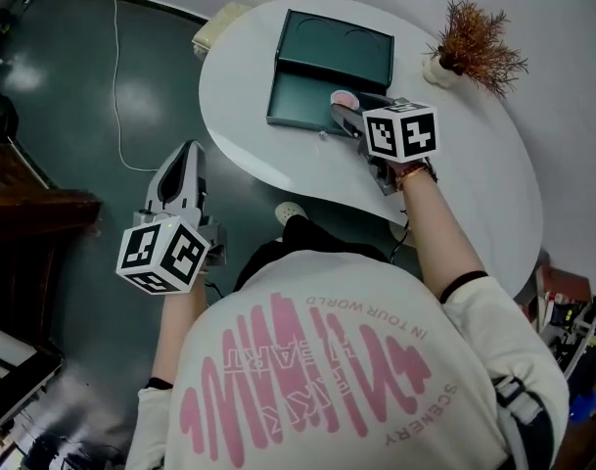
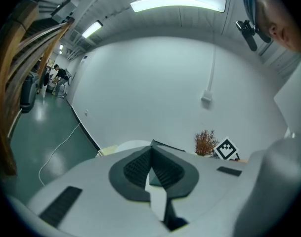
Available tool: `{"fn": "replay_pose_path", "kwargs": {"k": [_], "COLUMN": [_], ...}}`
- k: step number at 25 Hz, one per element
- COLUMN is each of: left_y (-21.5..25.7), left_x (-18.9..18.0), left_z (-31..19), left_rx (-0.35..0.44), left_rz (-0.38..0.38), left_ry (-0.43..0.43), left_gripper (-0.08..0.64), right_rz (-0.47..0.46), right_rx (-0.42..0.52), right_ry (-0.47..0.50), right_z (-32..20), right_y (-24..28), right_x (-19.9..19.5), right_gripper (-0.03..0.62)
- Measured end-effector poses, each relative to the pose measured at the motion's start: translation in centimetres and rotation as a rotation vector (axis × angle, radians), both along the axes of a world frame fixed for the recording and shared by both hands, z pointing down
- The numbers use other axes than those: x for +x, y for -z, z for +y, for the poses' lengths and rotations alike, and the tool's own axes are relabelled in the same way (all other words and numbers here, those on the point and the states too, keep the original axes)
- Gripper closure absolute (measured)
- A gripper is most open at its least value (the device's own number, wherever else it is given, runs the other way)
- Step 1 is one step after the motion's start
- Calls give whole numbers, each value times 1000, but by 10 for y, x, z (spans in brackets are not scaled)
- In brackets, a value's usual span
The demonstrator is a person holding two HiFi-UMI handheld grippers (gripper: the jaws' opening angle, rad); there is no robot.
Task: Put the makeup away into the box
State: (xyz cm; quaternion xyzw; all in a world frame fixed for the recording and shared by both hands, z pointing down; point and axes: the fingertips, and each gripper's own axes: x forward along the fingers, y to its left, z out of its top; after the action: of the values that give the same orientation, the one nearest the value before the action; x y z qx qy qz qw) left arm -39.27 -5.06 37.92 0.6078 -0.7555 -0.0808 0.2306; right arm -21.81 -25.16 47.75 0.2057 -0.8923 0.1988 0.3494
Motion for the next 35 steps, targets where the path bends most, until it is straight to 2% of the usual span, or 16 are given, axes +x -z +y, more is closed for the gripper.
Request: {"fn": "replay_pose_path", "kwargs": {"k": [13,23,35], "left_y": [-9,-20,-25], "left_x": [-22,-26,-32], "left_z": [-3,-12,-17], "left_rx": [-31,-56,-67], "left_rz": [28,47,55], "left_ry": [126,147,144], "left_gripper": [557,558,557], "right_rz": [134,181,205], "right_rx": [16,25,-5], "right_ry": [167,191,199], "right_z": [-14,-29,-23], "right_y": [-39,-60,-75], "right_x": [-33,-44,-51], "right_gripper": [359,357,356]}}
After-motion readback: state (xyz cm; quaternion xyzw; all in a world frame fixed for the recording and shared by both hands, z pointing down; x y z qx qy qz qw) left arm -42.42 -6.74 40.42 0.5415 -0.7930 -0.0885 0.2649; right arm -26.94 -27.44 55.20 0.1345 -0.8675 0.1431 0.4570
